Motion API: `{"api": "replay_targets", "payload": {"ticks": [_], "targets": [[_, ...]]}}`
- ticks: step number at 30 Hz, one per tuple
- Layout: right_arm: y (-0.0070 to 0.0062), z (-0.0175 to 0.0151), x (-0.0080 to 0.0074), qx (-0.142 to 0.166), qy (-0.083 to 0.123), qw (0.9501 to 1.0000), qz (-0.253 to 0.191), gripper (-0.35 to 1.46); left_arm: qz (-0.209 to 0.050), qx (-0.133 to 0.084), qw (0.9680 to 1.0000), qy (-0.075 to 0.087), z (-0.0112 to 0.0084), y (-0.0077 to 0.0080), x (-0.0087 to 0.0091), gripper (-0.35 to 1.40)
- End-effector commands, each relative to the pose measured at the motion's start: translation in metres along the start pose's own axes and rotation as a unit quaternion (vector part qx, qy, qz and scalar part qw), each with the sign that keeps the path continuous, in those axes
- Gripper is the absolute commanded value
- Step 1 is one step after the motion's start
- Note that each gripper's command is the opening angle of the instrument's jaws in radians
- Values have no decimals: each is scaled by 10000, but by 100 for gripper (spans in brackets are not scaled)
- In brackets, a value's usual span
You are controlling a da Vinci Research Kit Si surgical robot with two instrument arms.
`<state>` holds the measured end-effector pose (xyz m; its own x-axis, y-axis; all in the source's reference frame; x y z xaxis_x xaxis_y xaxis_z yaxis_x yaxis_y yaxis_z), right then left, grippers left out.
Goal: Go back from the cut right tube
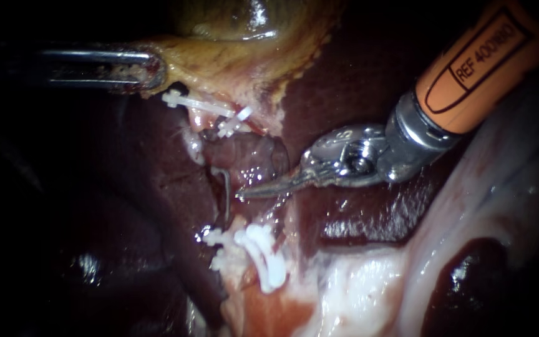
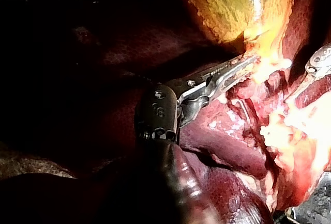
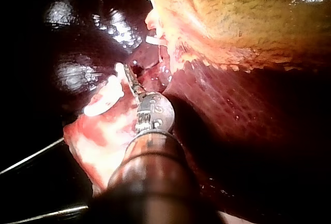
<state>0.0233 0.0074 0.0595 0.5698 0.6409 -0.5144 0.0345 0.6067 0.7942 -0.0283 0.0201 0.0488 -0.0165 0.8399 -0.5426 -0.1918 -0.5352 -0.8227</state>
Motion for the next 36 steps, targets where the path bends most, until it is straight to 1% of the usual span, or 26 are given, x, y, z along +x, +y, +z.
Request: {"api": "replay_targets", "payload": {"ticks": [1, 7, 8, 9, 10, 11, 12, 15, 20, 21, 24, 25, 27, 28, 29, 31, 34, 36], "targets": [[0, 0, 0, 5, -2, 10000, -1, -35, 0, -3, 10000, -1, 0, -1, 0, -35], [0, 1, -1, 7, 29, 10000, -6, -35, 0, -3, 10000, -1, 0, -1, 0, -35], [-1, 2, -2, 12, 41, 10000, 22, -8, 0, -3, 10000, -1, 0, -1, 0, -35], [-1, 3, -2, 29, 48, 10000, -38, 59, 1, -3, 10000, -1, 0, -1, 0, -35], [0, 5, -1, -27, 80, 10000, -36, 94, 1, -3, 10000, -1, 0, -1, 0, -35], [1, 7, 0, -124, 137, 9998, -62, 118, 1, -3, 10000, -1, 0, -1, 0, -35], [2, 11, 2, -297, 237, 9992, -109, 133, 1, -3, 10000, -1, 0, -1, 0, -35], [4, 17, 6, -359, 269, 9989, -118, 143, 1, -3, 10000, -1, 0, -1, 0, -35], [4, 14, 3, -347, 270, 9980, -445, 143, 1, -4, 10000, -1, 0, -2, 0, -35], [4, 13, 2, -410, 284, 9973, -533, 143, 1, -4, 10000, -2, 0, -2, 0, -35], [2, 4, -3, -772, 285, 9932, -818, 145, 1, -5, 10000, -2, 0, -4, 0, -35], [1, 0, -5, -869, 241, 9917, -913, 145, 2, -6, 10000, -2, 0, -4, 0, -35], [-1, -11, -9, -1157, 72, 9870, -1112, 145, 3, -6, 10000, -2, 0, -6, -1, -35], [-3, -17, -11, -1339, -63, 9831, -1247, 145, 3, -6, 10000, -2, 0, -7, -1, -35], [-4, -22, -12, -1442, -163, 9805, -1326, 145, 4, -6, 10000, -2, 0, -7, -1, -35], [-6, -34, -14, -1700, -405, 9729, -1517, 145, 4, -5, 10000, -2, 0, -8, -1, -35], [-11, -50, -19, -1921, -685, 9647, -1663, 145, 4, -6, 10000, -2, 0, -9, -1, -35], [-16, -61, -25, -2059, -818, 9606, -1679, 145, 4, -6, 10000, -2, 0, -9, -1, -35]]}}
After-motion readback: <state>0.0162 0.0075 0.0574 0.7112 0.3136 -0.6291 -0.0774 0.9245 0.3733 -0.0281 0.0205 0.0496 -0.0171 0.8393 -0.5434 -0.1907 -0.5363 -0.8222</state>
